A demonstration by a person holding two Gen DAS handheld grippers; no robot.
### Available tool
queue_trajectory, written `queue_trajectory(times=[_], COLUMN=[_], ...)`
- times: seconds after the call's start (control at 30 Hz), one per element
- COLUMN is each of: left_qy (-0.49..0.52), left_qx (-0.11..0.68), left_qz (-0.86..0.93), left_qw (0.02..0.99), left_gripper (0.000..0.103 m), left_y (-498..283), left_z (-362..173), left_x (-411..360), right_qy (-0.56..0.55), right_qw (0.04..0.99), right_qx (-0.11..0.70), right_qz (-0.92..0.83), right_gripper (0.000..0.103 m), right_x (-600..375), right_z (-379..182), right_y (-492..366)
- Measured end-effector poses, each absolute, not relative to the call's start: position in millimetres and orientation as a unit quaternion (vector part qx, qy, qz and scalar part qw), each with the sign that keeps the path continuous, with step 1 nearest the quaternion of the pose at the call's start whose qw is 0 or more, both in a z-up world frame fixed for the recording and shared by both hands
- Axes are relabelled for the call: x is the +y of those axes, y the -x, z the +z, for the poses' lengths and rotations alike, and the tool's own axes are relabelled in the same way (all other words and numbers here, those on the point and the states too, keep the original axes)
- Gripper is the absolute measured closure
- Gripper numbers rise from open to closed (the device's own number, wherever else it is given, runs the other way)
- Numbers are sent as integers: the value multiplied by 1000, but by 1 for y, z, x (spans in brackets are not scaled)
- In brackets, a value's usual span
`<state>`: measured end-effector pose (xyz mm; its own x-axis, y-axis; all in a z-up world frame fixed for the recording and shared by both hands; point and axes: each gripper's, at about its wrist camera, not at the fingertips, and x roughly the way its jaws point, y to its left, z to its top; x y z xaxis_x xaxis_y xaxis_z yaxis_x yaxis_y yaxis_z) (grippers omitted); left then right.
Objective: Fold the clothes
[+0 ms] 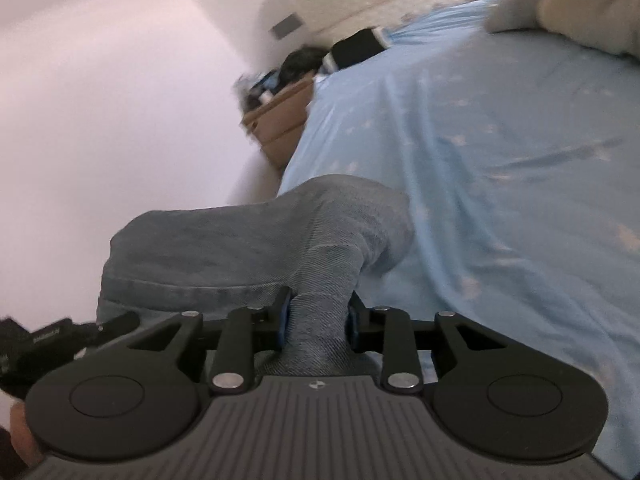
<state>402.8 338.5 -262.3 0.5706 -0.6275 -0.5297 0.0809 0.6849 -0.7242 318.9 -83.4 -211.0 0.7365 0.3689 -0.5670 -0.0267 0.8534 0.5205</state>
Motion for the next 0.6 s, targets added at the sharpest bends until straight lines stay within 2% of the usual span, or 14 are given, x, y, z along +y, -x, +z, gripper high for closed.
queue_trajectory(times=[0.1, 0.2, 0.27, 0.3, 0.33, 0.37, 0.43, 0.5, 0.6], left_qy=[354, 363, 359, 354, 348, 344, 352, 375, 407], left_qx=[429, 425, 423, 423, 423, 427, 432, 431, 445], left_qz=[-196, -199, -198, -195, -192, -188, -186, -194, -203], left_qw=[807, 805, 808, 811, 814, 815, 809, 797, 772], left_gripper=[65, 59, 46, 44, 36, 25, 18, 16, 10], left_y=[-413, -415, -415, -413, -412, -412, -410, -412, -419], left_z=[-294, -304, -304, -302, -301, -301, -302, -307, -320], left_x=[360, 368, 370, 370, 371, 372, 376, 384, 393], right_qy=[-196, -164, -169, -182, -197, -212, -239, -258, -295], right_qw=[904, 906, 904, 901, 897, 893, 885, 881, 865], right_qx=[361, 375, 380, 381, 384, 386, 391, 391, 399], right_qz=[119, 110, 98, 97, 95, 93, 85, 71, 71], right_gripper=[66, 62, 58, 56, 54, 49, 38, 23, 16], right_x=[-54, -44, -48, -52, -57, -63, -73, -85, -98], right_z=[-226, -244, -247, -248, -248, -248, -248, -248, -257], right_y=[-331, -332, -332, -333, -334, -336, -337, -336, -342])
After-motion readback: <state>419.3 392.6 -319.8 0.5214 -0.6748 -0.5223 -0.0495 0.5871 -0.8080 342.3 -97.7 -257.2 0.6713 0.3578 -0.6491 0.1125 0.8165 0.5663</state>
